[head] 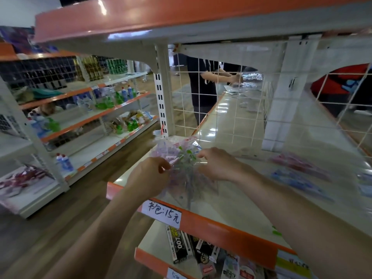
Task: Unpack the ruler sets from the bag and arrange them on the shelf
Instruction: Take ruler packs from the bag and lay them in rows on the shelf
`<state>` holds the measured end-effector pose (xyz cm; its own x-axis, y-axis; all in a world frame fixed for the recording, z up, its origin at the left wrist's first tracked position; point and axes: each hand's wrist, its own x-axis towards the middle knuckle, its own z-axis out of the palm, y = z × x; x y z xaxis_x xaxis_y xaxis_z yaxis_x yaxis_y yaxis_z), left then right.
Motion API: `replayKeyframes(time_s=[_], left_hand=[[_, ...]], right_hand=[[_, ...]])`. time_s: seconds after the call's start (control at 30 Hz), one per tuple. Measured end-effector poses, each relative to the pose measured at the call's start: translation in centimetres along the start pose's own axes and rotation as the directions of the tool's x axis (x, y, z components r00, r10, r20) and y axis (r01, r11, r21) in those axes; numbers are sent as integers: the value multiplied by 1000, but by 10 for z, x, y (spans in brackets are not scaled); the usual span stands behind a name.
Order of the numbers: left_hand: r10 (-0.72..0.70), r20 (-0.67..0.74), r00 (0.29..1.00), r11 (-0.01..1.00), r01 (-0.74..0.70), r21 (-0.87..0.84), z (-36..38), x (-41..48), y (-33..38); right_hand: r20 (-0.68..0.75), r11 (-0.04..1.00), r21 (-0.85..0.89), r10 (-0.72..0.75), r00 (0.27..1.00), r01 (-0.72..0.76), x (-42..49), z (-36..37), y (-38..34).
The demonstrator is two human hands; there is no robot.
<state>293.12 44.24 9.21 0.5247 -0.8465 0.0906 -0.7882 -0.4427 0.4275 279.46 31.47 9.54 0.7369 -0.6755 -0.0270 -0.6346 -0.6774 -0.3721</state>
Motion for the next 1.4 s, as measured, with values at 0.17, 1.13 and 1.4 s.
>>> replayKeyframes(time_s=[0.17,1.13,1.4], left_hand=[[-6,13,1000,1000,6,-24,2,-1,-2],[-228,104,968,599,224,-769,-11,-11,9],[-275,129,953,576,270,-771,-9,-12,1]], right_hand=[[106,987,-151,67,992,-51,1,4,3],[102,976,204,57,993,-77,-20,-3,-18],[123,996,36,78,989,-83,-29,9,-32]])
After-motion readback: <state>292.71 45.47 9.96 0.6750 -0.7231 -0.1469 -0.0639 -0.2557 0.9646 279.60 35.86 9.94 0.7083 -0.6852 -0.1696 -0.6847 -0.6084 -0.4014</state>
